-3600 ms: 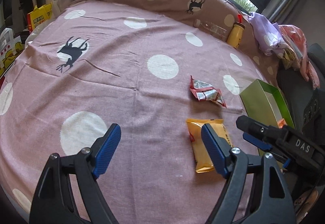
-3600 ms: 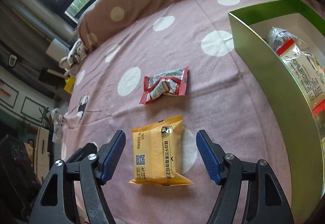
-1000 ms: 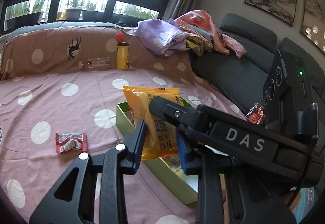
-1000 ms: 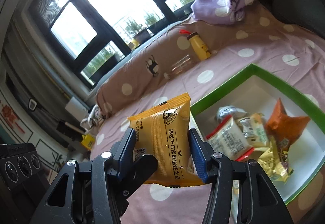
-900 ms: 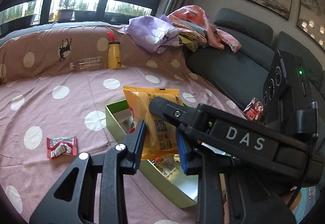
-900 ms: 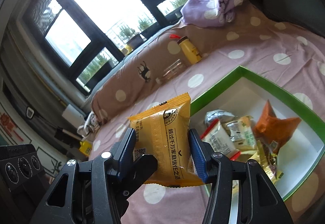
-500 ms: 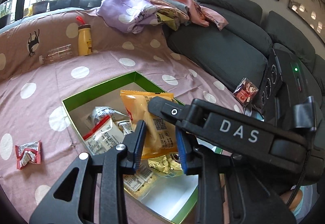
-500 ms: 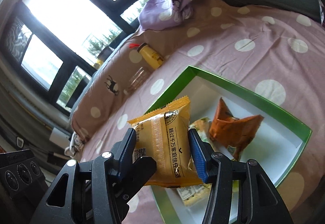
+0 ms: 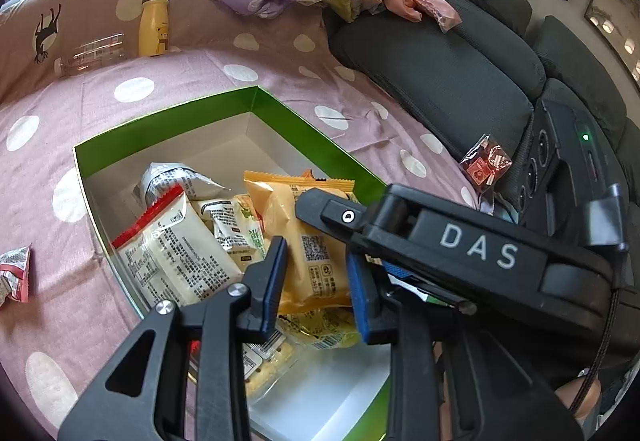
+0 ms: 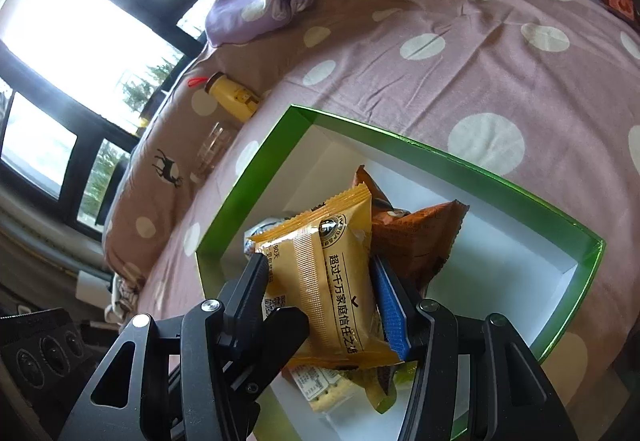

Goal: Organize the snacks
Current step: 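Lower the cake packet into the box and open the right gripper, then move the right tool to the red-white wrapped candy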

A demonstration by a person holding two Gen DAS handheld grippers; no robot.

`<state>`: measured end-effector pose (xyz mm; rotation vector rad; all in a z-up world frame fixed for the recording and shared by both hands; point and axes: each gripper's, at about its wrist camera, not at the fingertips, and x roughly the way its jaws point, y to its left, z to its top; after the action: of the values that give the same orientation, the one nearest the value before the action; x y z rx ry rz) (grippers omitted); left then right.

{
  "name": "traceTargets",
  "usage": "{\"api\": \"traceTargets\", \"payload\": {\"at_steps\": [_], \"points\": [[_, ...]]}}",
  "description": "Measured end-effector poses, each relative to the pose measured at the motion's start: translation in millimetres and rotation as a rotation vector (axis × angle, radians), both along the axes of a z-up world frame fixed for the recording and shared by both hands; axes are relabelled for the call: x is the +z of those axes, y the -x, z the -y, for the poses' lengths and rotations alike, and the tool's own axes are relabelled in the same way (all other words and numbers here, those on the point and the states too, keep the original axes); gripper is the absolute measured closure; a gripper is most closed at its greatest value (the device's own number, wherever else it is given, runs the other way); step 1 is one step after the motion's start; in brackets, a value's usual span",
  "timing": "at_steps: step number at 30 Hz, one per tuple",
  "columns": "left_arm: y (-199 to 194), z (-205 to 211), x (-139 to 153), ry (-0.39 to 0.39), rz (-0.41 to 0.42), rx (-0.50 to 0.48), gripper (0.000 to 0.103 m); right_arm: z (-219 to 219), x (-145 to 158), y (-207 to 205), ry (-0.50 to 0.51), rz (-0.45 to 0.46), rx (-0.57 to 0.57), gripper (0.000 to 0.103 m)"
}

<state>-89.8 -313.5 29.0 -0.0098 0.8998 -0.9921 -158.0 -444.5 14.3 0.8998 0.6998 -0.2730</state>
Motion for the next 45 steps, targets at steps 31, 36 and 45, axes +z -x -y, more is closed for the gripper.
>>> {"api": "traceTargets", "payload": {"at_steps": [31,36,45], "points": [[-2.0,-259.7,10.9,-0.064,0.085,0.67,0.011,-108.0,51.1,-31.3,0.309,0.108,0.173,0.013],[-21.6,-294.5,-13.6,-0.083,-0.007,0.783,0.012,-144.3,43.0,-49.7,0.377,0.06,0.273,0.012],[-31.5,-321.5,-20.6,-0.124,-0.067,0.851,0.012,-206.8,13.3,-94.4,0.347,-0.053,0.491,0.01]]}}
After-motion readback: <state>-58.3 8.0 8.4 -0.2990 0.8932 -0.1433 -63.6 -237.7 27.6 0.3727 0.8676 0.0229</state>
